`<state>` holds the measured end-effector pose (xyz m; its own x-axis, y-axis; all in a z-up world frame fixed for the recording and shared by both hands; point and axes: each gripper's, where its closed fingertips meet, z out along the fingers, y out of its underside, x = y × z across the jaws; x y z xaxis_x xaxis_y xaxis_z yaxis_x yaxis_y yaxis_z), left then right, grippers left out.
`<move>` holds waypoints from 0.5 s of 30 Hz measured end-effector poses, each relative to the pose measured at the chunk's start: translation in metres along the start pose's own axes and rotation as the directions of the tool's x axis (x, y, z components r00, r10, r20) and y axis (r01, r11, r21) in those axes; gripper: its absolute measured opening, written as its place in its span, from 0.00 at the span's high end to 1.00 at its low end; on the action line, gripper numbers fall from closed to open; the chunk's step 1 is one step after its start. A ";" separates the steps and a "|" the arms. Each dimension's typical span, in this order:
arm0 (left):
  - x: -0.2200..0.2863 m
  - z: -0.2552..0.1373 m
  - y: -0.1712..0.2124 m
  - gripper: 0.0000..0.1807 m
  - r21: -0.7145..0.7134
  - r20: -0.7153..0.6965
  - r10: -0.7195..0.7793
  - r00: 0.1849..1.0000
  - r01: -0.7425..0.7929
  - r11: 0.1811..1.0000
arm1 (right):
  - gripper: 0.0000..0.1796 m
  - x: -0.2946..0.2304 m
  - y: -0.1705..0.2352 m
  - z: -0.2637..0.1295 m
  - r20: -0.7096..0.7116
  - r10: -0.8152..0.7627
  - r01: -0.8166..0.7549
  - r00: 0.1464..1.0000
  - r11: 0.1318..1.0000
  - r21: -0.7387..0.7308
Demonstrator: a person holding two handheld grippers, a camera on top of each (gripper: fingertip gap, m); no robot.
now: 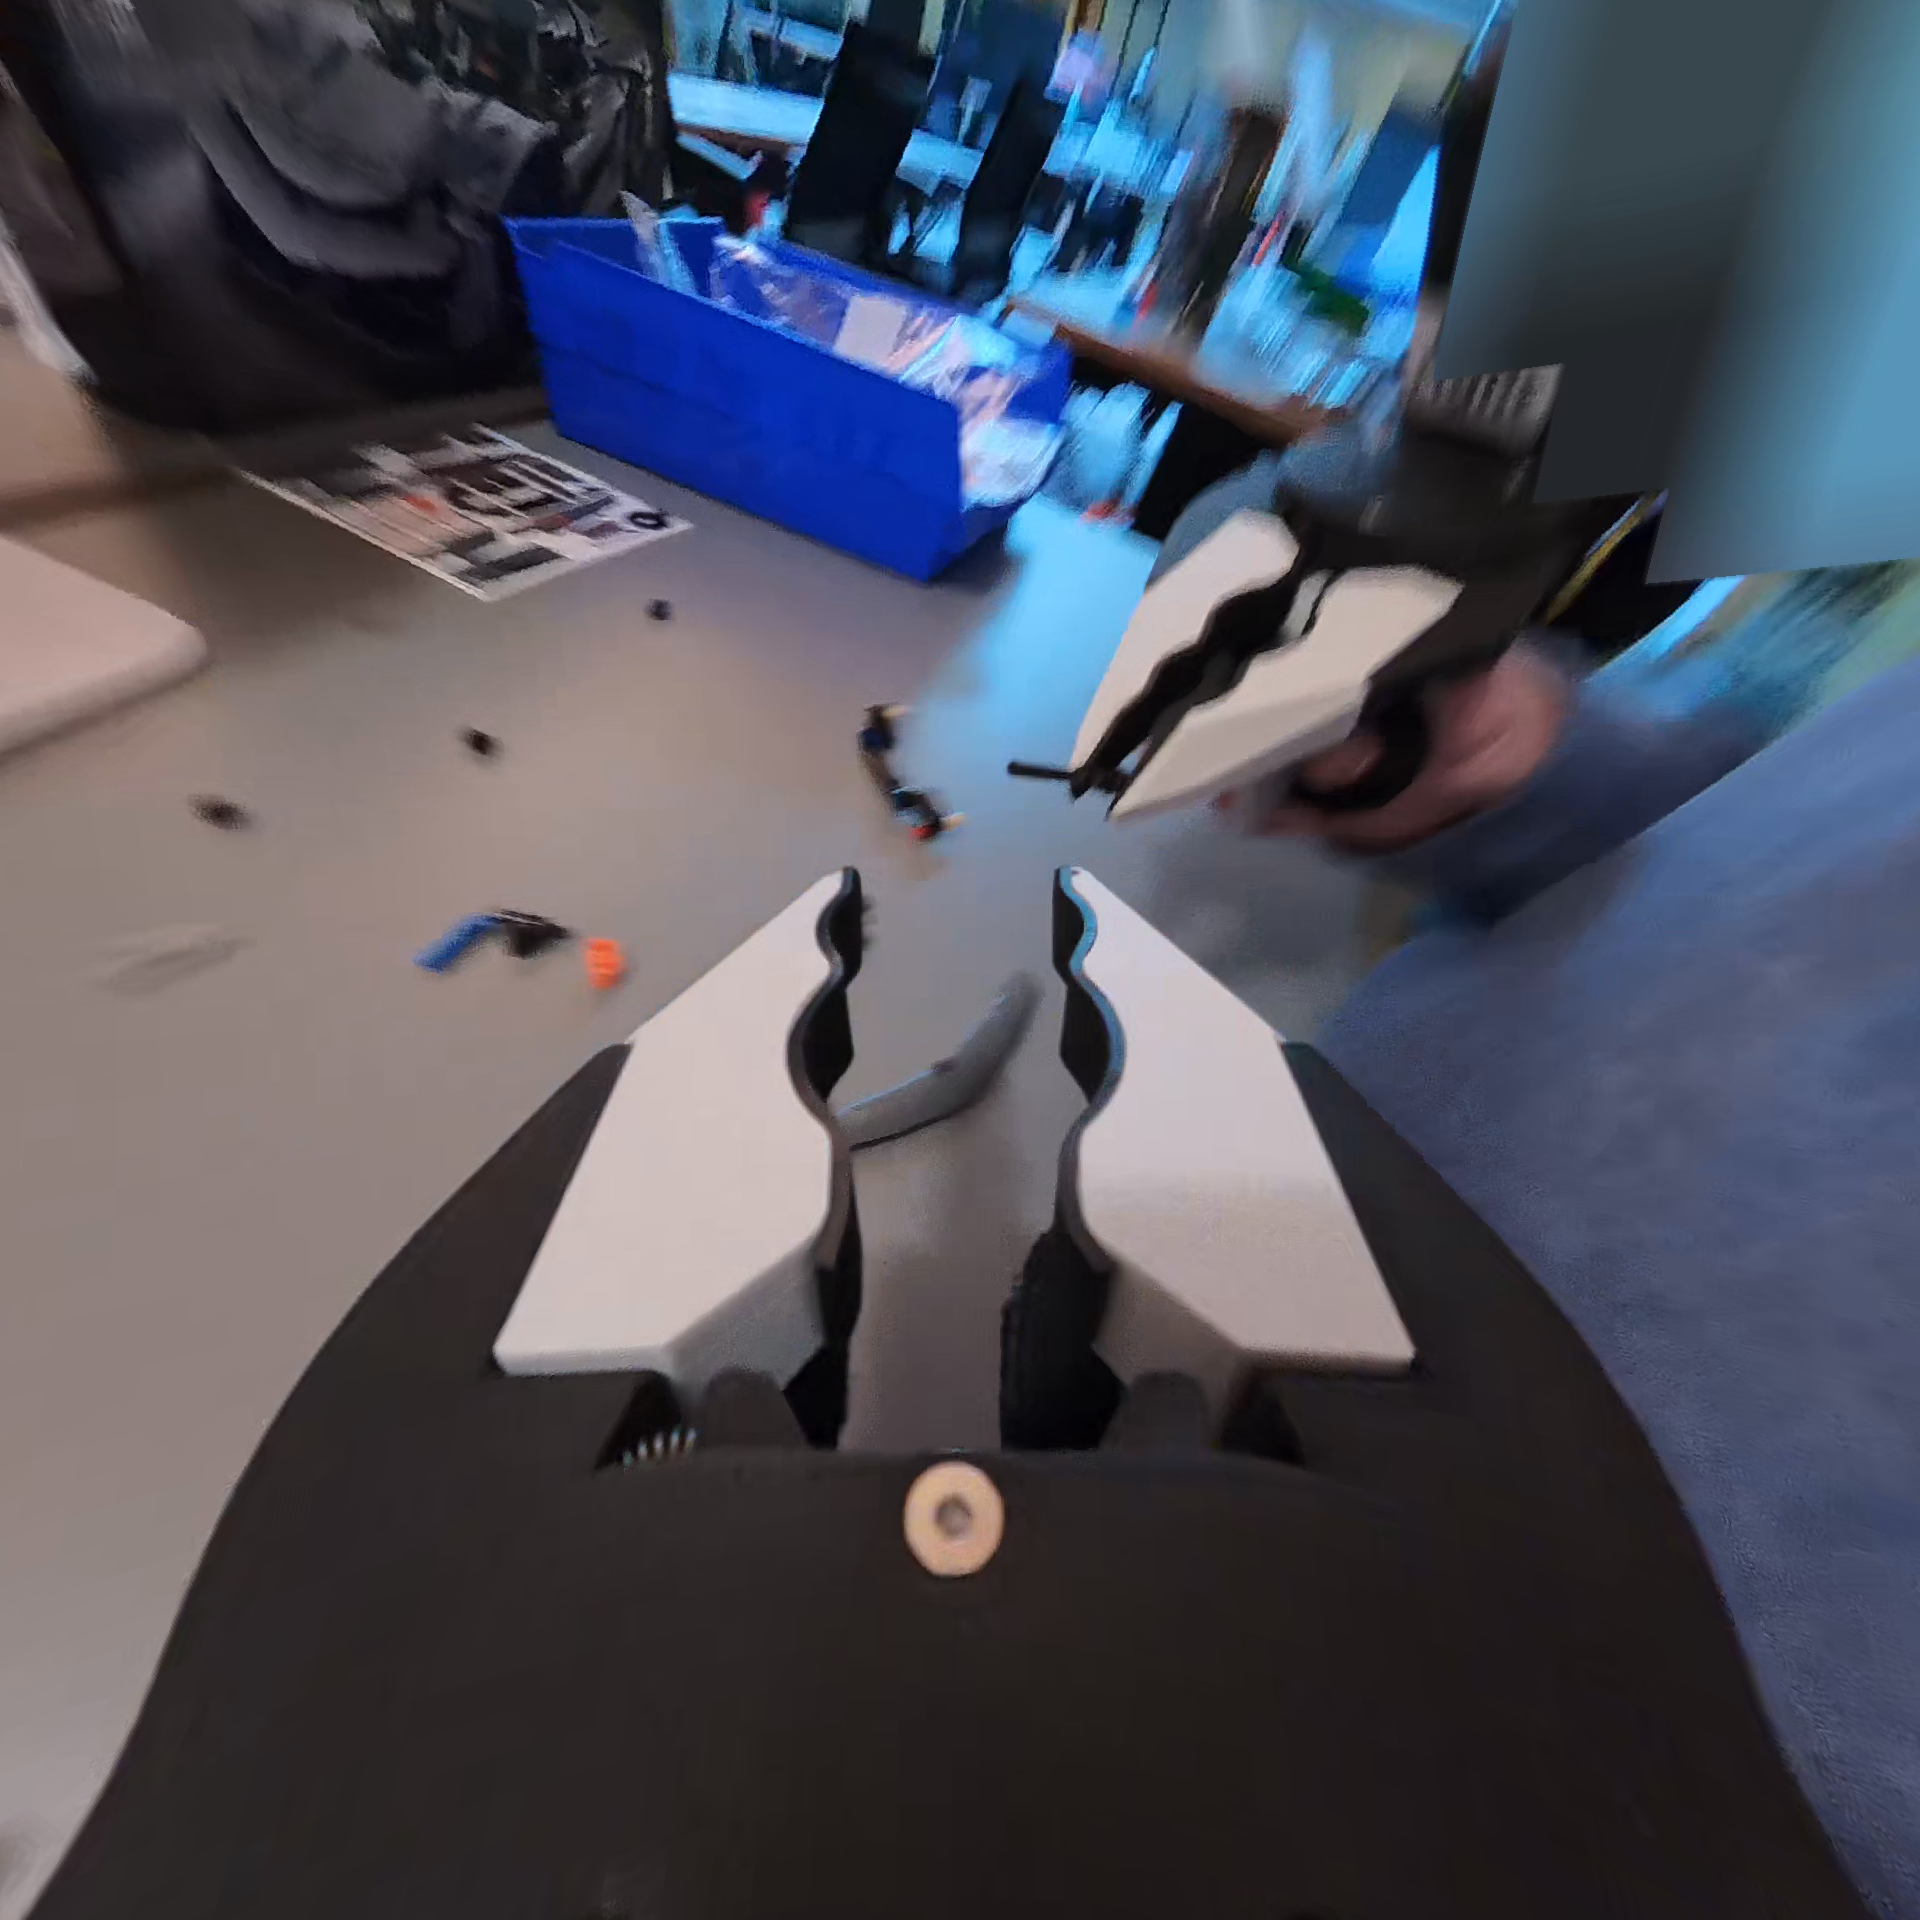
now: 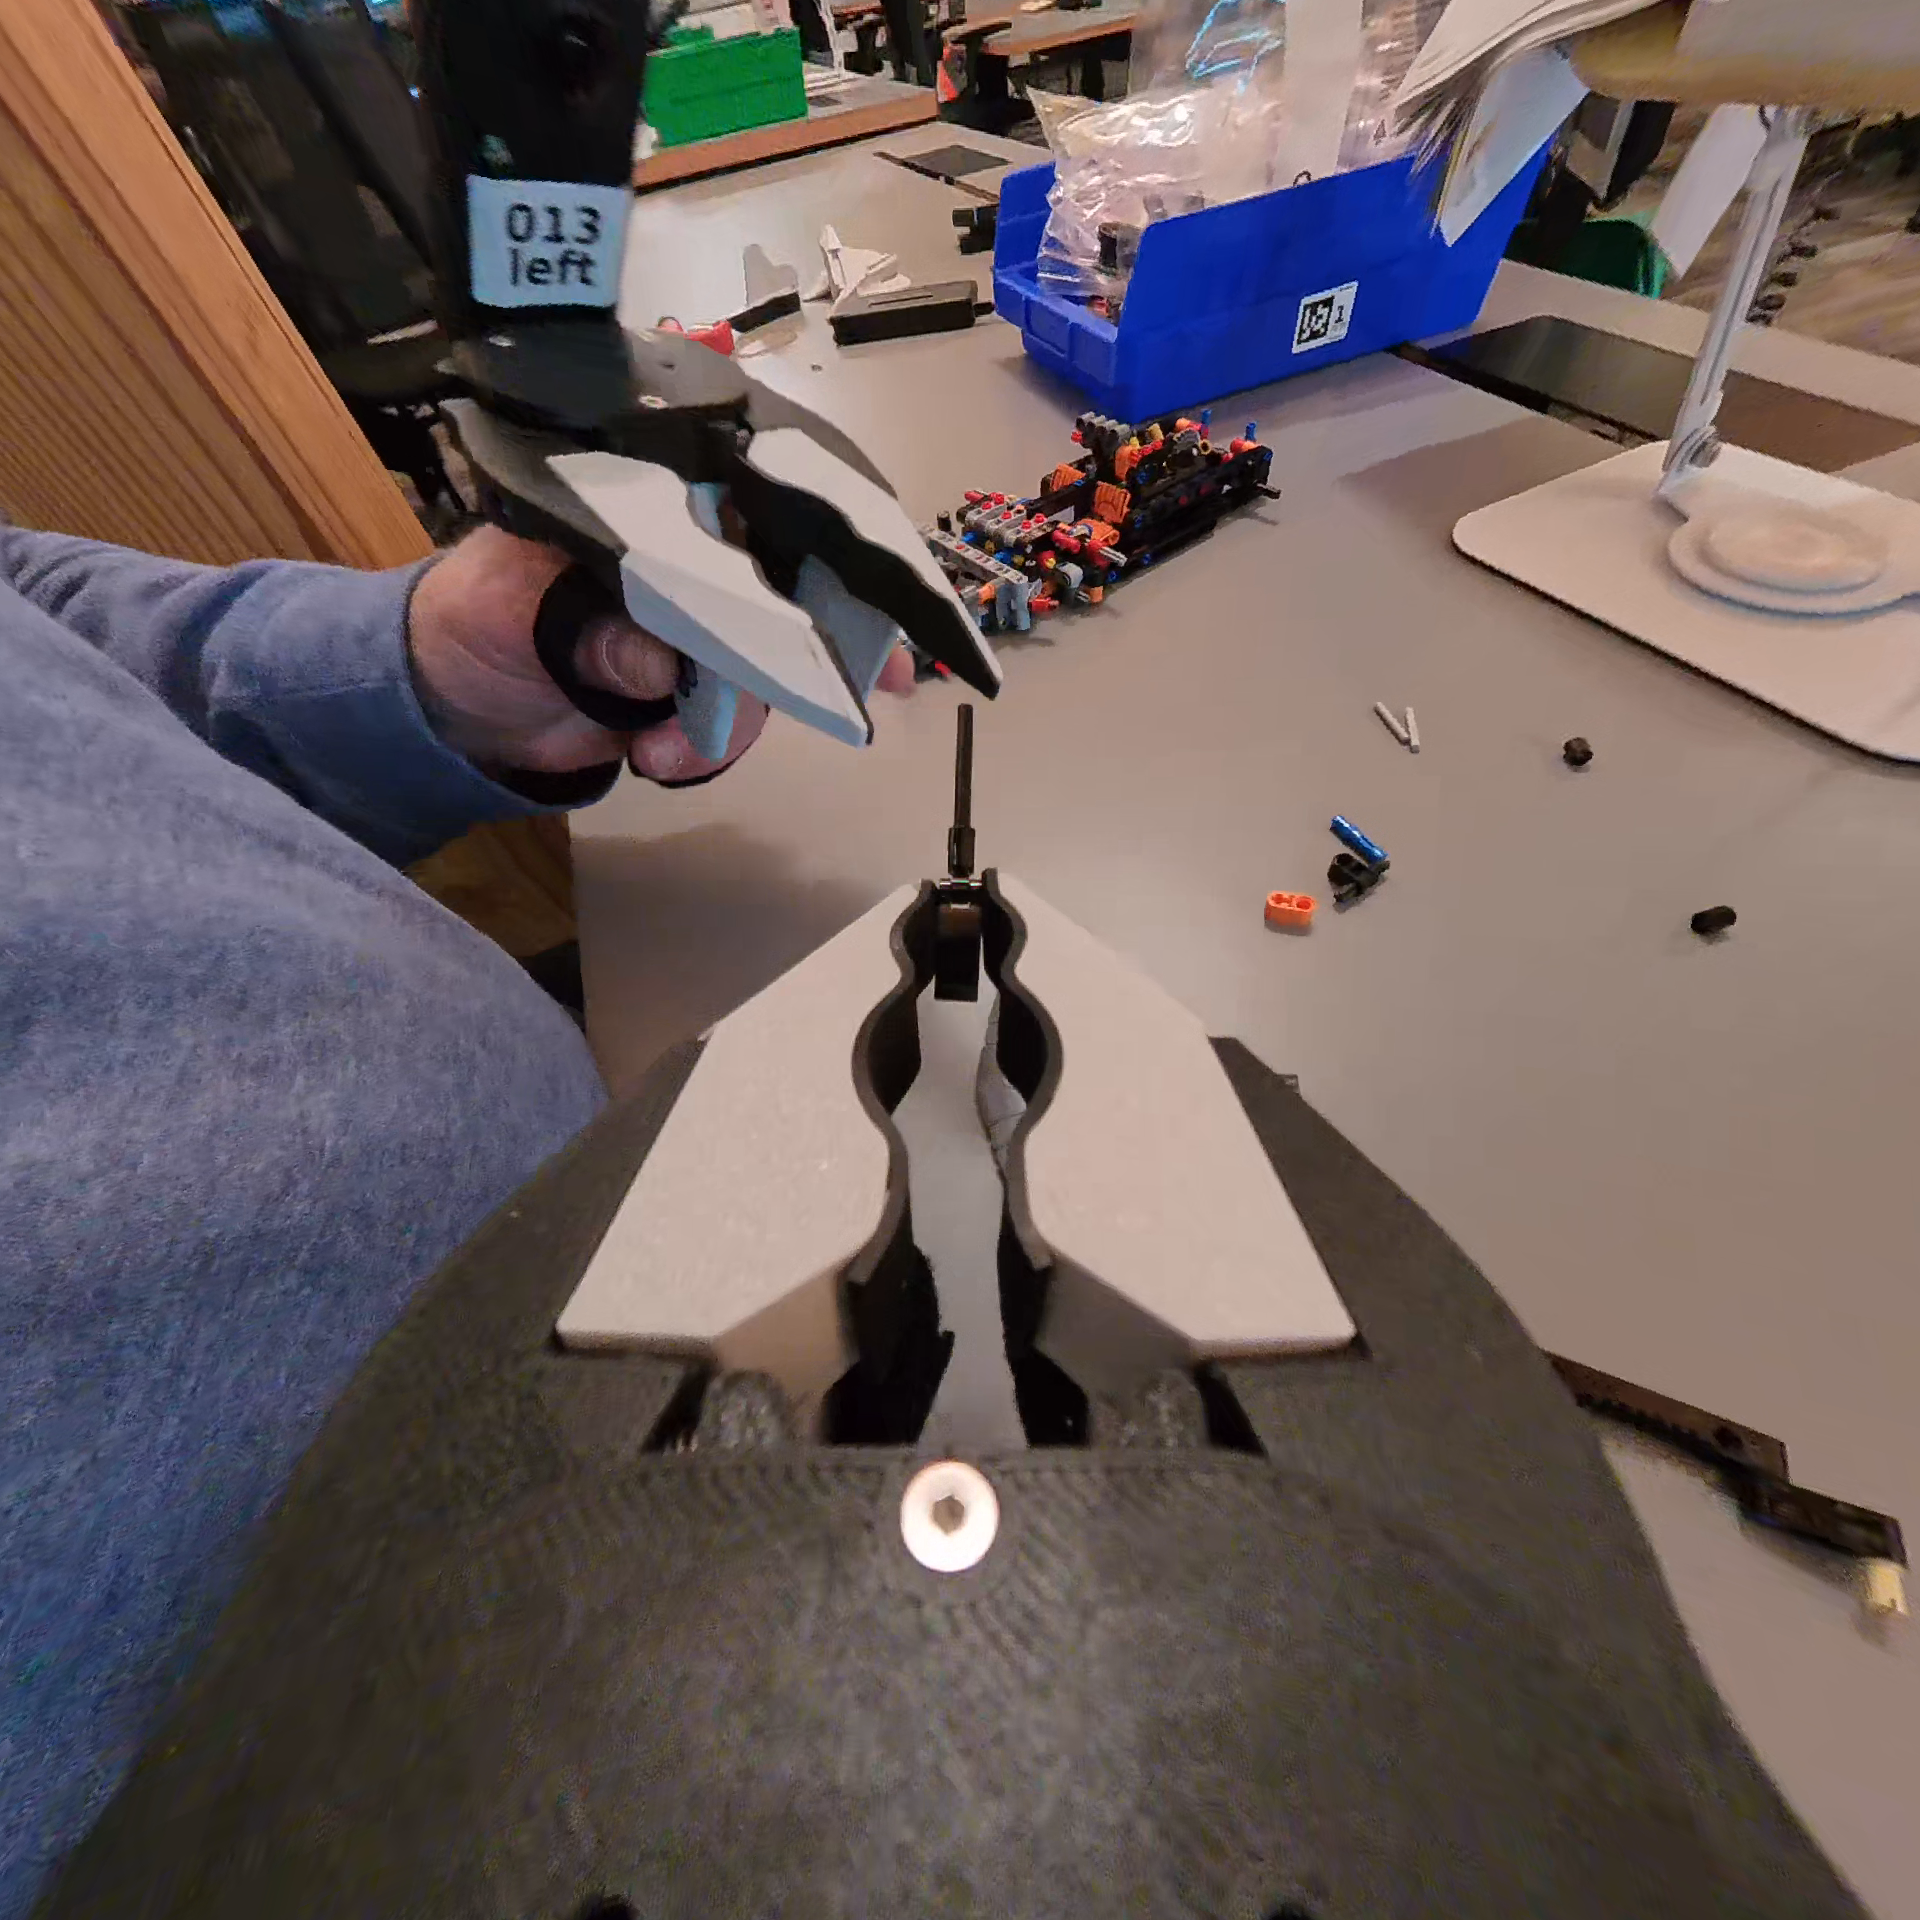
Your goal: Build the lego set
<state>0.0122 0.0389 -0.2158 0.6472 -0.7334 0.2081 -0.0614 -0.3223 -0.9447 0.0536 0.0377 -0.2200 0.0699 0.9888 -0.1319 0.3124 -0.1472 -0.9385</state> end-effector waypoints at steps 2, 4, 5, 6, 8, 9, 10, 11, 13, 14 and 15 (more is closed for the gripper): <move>0.000 -0.001 0.001 0.81 -0.059 0.047 0.159 0.986 -0.156 0.986 | 0.97 0.000 0.001 0.001 0.001 0.015 -0.015 1.000 1.000 -0.016; 0.002 0.001 0.004 0.81 -0.121 0.075 0.306 0.949 -0.296 0.948 | 0.97 -0.003 0.001 0.003 0.009 0.021 -0.020 1.000 0.999 -0.033; 0.003 0.002 0.004 0.81 -0.143 0.082 0.374 0.924 -0.361 0.922 | 0.97 -0.005 0.002 0.004 0.015 0.027 -0.027 1.000 0.999 -0.046; 0.006 0.004 0.005 0.81 -0.163 0.082 0.437 0.896 -0.421 0.892 | 0.97 -0.007 0.003 0.006 0.017 0.031 -0.030 0.999 0.998 -0.054; 0.009 0.006 0.007 0.81 -0.199 0.097 0.550 0.830 -0.525 0.827 | 0.97 -0.012 0.004 0.010 0.022 0.043 -0.042 0.999 0.996 -0.072; 0.011 0.007 0.008 0.82 -0.212 0.102 0.601 0.792 -0.573 0.792 | 0.97 -0.013 0.006 0.012 0.018 0.054 -0.053 0.998 0.995 -0.089; 0.012 0.007 0.009 0.82 -0.229 0.106 0.653 0.750 -0.620 0.750 | 0.97 -0.014 0.008 0.013 0.018 0.063 -0.061 0.998 0.993 -0.098; 0.014 0.008 0.011 0.83 -0.248 0.110 0.703 0.702 -0.666 0.704 | 0.97 -0.016 0.009 0.015 0.021 0.074 -0.072 0.997 0.992 -0.106; 0.016 0.010 0.019 0.87 -0.288 0.104 0.777 0.621 -0.729 0.621 | 0.97 -0.018 0.014 0.018 0.016 0.094 -0.091 0.995 0.988 -0.127; 0.017 0.011 0.021 0.90 -0.298 0.107 0.797 0.594 -0.746 0.596 | 0.97 -0.020 0.015 0.019 0.021 0.099 -0.096 0.995 0.986 -0.136; 0.019 0.012 0.024 0.91 -0.303 0.105 0.811 0.576 -0.758 0.578 | 0.97 -0.024 0.016 0.020 0.031 0.104 -0.099 0.994 0.985 -0.141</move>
<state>0.0317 0.0247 -0.2373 0.4029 -0.6206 -0.6727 -0.7562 0.1883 -0.6266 0.0377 0.0124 -0.2389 0.0730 0.9683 -0.2389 0.4347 -0.2465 -0.8662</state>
